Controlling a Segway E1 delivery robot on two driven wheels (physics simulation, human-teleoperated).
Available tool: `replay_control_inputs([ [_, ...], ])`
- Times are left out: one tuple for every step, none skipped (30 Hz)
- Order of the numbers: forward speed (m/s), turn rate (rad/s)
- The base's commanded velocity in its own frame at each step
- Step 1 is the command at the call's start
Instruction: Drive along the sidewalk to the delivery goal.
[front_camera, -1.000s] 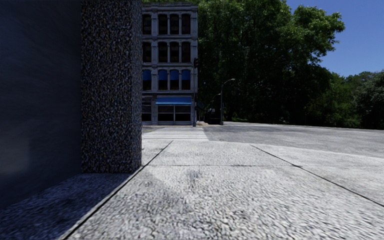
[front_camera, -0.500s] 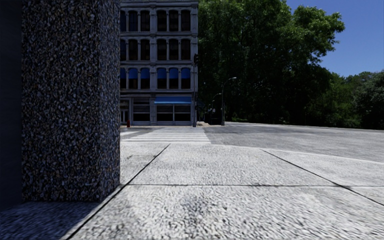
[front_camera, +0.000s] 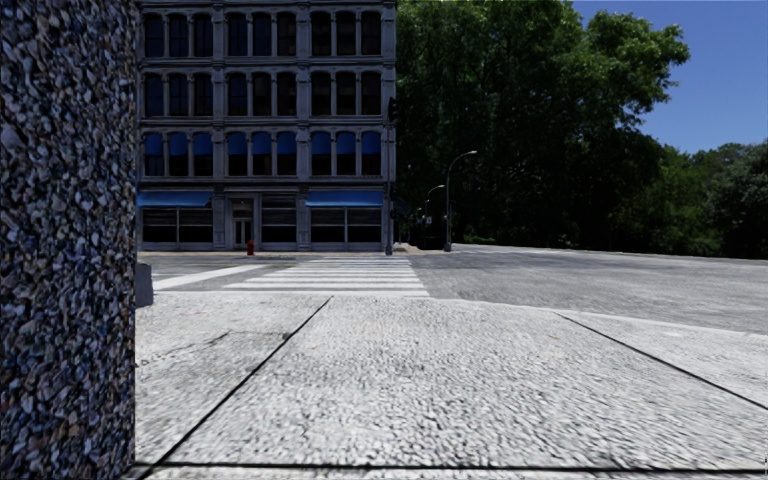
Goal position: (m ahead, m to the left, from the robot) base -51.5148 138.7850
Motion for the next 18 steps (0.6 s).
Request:
replay_control_inputs([
  [1.97, 0.00],
  [1.97, 0.00],
  [1.97, 0.00],
  [1.97, 0.00],
  [1.97, 0.00],
  [1.97, 0.00],
  [1.97, 0.00],
  [1.97, 0.00],
  [1.97, 0.00],
  [1.97, 0.00],
  [1.97, 0.00],
  [1.96, 0.00],
  [1.86, 0.00],
  [1.77, 0.00],
  [1.75, 0.00],
  [1.74, 0.00],
  [1.74, 0.00],
  [1.74, 0.00],
])
